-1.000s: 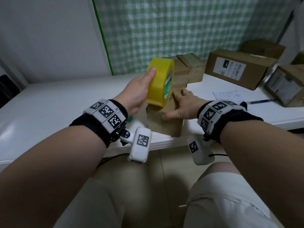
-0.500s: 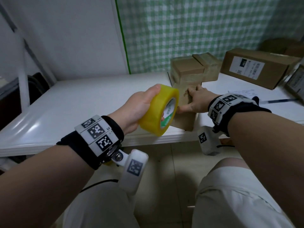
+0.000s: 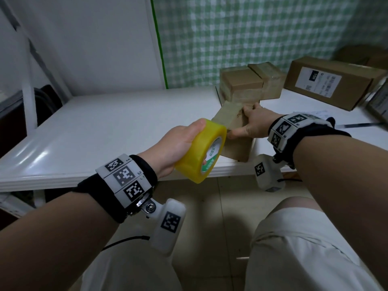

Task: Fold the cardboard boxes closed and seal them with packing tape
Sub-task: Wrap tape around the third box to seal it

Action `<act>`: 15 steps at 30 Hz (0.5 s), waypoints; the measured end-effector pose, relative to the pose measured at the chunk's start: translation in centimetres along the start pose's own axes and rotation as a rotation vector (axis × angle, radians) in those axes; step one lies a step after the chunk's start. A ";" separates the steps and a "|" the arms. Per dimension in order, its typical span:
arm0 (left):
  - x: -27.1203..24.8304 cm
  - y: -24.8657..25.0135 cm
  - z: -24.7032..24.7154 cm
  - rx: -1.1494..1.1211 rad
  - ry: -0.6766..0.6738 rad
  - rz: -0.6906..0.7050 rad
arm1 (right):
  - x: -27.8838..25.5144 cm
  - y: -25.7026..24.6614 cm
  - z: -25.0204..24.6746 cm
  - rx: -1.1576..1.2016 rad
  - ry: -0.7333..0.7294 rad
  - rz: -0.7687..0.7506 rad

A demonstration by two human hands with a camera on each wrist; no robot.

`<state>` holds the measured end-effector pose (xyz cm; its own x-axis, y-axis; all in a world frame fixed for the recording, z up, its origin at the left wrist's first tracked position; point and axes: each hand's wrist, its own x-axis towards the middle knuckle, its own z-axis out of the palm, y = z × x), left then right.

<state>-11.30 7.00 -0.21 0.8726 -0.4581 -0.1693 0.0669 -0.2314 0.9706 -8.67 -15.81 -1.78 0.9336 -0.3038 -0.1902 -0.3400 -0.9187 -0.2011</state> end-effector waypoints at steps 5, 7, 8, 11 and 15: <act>-0.5 -1.2 -0.4 -0.006 0.000 -0.068 | 0.0 0.1 0.1 -0.006 0.003 -0.004; -0.6 -1.2 -0.5 -0.012 0.005 -0.064 | -0.1 0.1 0.1 -0.008 0.003 -0.002; -0.5 -1.1 -0.5 -0.018 0.007 -0.059 | -0.1 0.1 0.1 -0.011 0.004 0.000; -0.4 -0.8 -0.7 0.003 0.013 -0.034 | -0.1 0.0 0.0 -0.012 0.002 0.001; -0.4 -1.1 -0.7 0.049 -0.001 -0.070 | -0.3 -0.1 0.0 -0.007 -0.005 0.004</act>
<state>-11.40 7.98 -1.06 0.8660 -0.4405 -0.2367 0.1038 -0.3047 0.9468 -8.94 -15.67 -1.69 0.9317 -0.3058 -0.1959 -0.3425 -0.9193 -0.1939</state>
